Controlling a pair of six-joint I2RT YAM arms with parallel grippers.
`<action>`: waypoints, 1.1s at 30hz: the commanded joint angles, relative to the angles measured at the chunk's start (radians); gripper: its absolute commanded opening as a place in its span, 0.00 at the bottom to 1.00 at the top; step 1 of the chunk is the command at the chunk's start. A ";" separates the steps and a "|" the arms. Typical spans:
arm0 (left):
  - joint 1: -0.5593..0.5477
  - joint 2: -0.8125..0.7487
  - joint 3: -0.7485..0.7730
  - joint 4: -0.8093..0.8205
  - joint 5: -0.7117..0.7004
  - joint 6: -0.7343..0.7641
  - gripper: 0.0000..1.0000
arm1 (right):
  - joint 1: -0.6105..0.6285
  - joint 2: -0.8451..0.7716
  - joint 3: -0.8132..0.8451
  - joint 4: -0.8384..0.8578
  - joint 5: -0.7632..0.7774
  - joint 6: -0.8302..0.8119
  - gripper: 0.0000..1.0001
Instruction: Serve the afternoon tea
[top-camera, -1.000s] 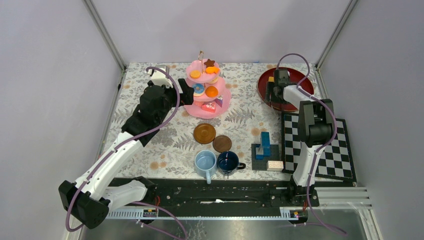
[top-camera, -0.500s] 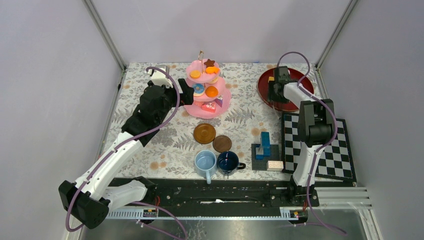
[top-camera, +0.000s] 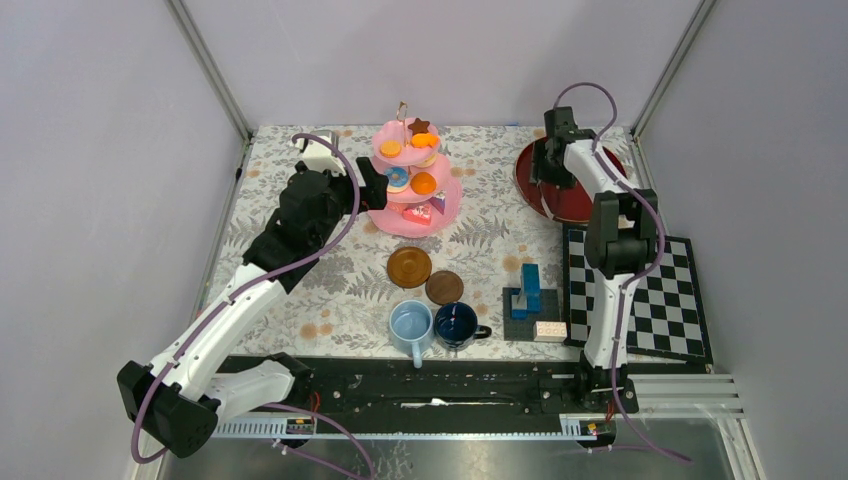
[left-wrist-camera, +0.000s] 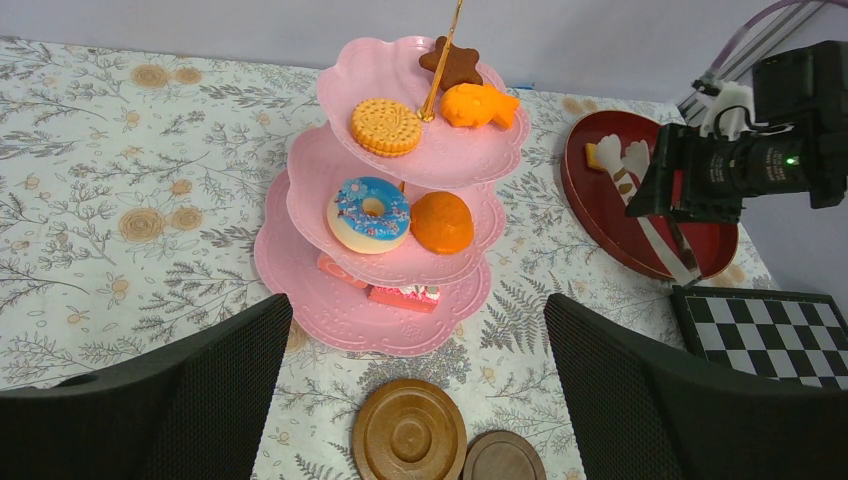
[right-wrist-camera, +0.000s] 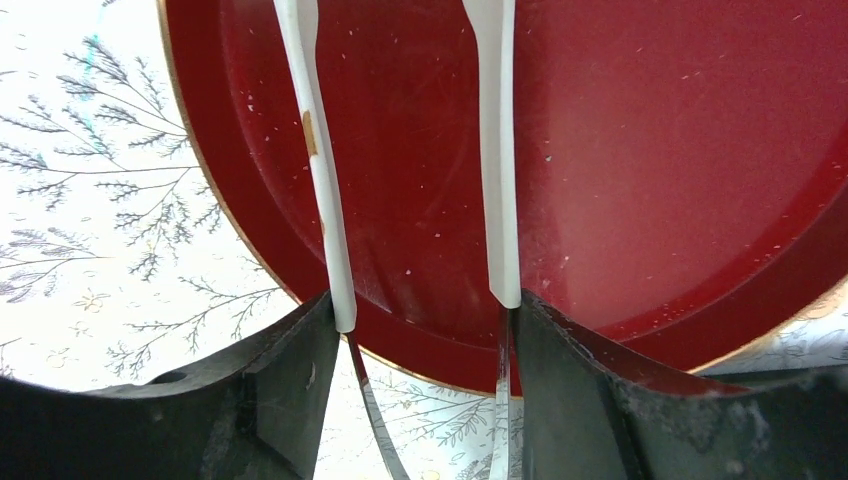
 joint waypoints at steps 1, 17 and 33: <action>0.000 -0.008 -0.007 0.052 0.013 -0.004 0.99 | 0.002 0.055 0.106 -0.126 -0.023 0.059 0.68; 0.000 -0.011 -0.008 0.051 0.009 -0.003 0.99 | 0.028 0.253 0.418 -0.300 0.047 0.090 0.69; 0.000 -0.016 -0.007 0.051 0.006 -0.003 0.99 | 0.053 0.395 0.623 -0.431 0.150 0.095 0.65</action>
